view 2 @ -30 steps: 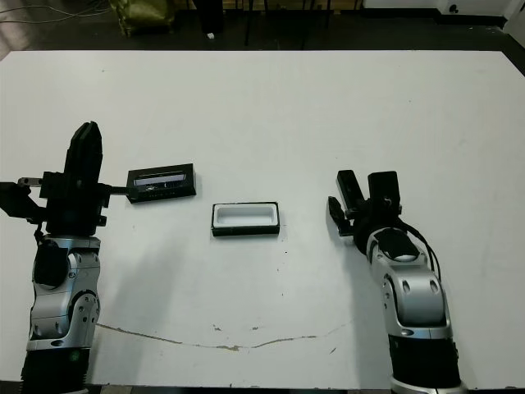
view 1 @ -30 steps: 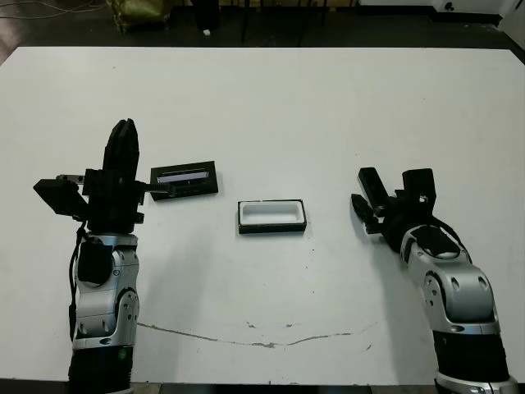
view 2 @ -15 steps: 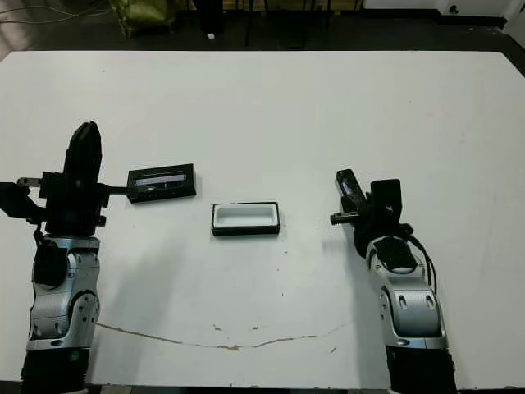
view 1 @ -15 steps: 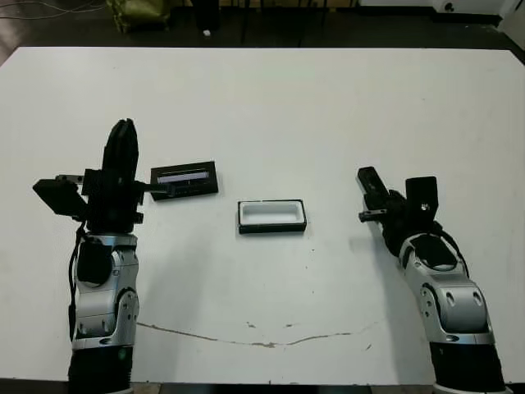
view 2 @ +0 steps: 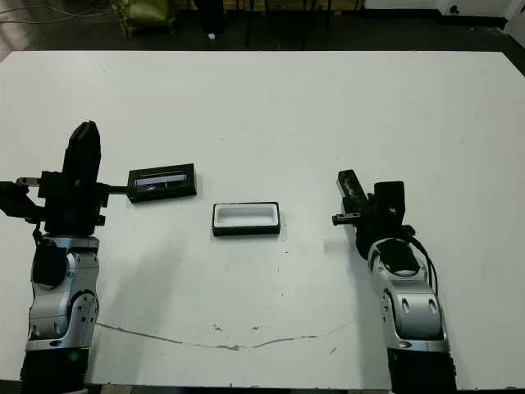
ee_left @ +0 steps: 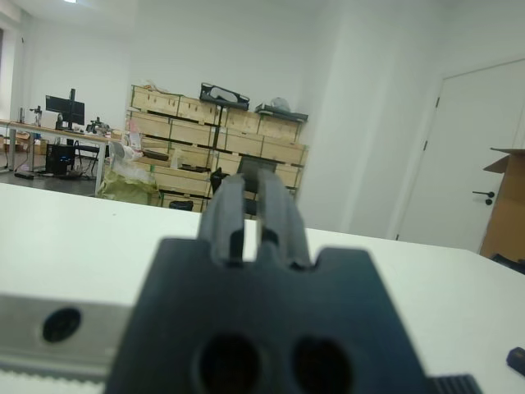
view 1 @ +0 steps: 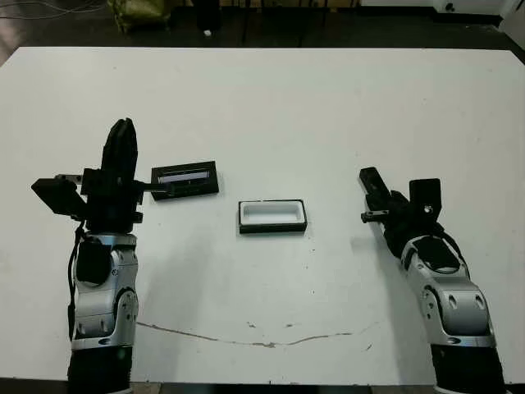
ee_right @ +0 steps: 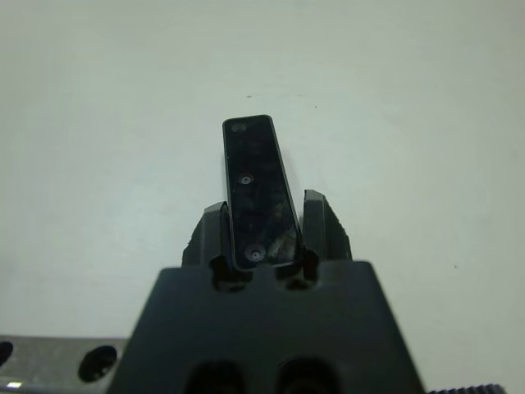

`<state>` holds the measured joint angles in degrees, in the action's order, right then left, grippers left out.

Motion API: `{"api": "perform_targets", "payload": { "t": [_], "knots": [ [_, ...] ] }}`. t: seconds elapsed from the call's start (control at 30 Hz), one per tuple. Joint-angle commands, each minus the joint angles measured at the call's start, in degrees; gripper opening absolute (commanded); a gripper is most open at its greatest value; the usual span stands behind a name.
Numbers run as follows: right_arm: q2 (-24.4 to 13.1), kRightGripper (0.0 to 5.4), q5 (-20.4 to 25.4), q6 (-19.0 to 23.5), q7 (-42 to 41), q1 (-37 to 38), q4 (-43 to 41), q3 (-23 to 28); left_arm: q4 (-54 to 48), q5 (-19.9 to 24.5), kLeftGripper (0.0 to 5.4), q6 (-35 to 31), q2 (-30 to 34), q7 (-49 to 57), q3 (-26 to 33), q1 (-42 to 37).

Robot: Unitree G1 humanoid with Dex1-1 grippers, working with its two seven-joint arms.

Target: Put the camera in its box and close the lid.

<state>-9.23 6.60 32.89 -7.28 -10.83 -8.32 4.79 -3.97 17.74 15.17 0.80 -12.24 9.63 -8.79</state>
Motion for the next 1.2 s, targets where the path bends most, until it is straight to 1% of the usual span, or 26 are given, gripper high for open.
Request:
{"api": "perform_targets", "payload": {
  "t": [0.03, 0.13, 0.3, 0.43, 0.57, 0.67, 0.7, 0.8, 0.87, 0.93, 1.03, 1.2],
  "knots": [
    [-2.8, 0.38, 2.2, 0.5, -3.4, -1.0, -1.9, 1.5, 0.7, -0.6, 0.0, -0.4, 0.8, 0.2, 0.2, 0.9],
    [-4.4, 0.38, 5.0, 1.6, -6.2, -2.6, -3.5, 2.8, 0.5, -0.5, 0.0, -0.8, 0.7, 0.4, 0.2, 0.9],
    [-7.9, 0.38, 7.7, 1.9, -11.0, -5.5, -5.7, 2.9, 0.4, -0.4, 0.0, -0.9, 0.6, 0.4, 0.1, 0.9],
    [-11.0, 0.38, 10.8, 2.4, -16.2, -8.8, -4.6, 2.7, 0.3, -0.7, 0.0, -0.8, 0.6, 0.6, 0.0, 1.0],
    [-14.0, 0.37, 14.8, 6.5, -21.4, -14.0, -1.5, 2.4, 0.4, -0.9, 0.0, -0.6, 0.6, 0.7, 0.0, 0.9],
    [-16.8, 0.37, 15.6, 8.9, -25.5, -17.9, 0.8, 0.3, 0.2, -1.0, 0.0, -0.9, 0.6, 1.1, 0.0, 1.0],
    [-17.6, 0.37, 15.5, 8.4, -27.5, -19.1, 2.1, -0.6, 0.2, -1.0, 0.0, -0.8, 0.6, 1.1, -0.1, 1.0],
    [-19.2, 0.37, 14.4, 2.5, -34.8, -21.8, 8.3, -3.5, 0.2, -1.1, 0.0, -0.6, 0.5, 1.2, -0.1, 1.0],
    [-20.1, 0.37, 12.4, -1.3, -38.3, -23.4, 11.3, -6.0, 0.0, -1.2, 0.0, -0.9, 0.4, 1.5, -0.2, 1.0],
    [-21.0, 0.37, 10.5, -3.0, -40.6, -24.9, 12.5, -8.4, 0.1, -1.7, 0.0, -0.5, 0.5, 1.7, -0.3, 1.0],
    [-21.5, 0.37, 9.2, -3.6, -44.5, -27.5, 14.4, -11.2, -0.1, -1.7, 0.0, -0.9, 0.5, 1.9, -0.3, 1.1],
    [-21.2, 0.37, 5.1, -9.3, -49.4, -30.7, 17.8, -16.2, -0.2, -1.3, 0.0, -1.0, 0.3, 1.9, -0.3, 1.2]
  ]
}}
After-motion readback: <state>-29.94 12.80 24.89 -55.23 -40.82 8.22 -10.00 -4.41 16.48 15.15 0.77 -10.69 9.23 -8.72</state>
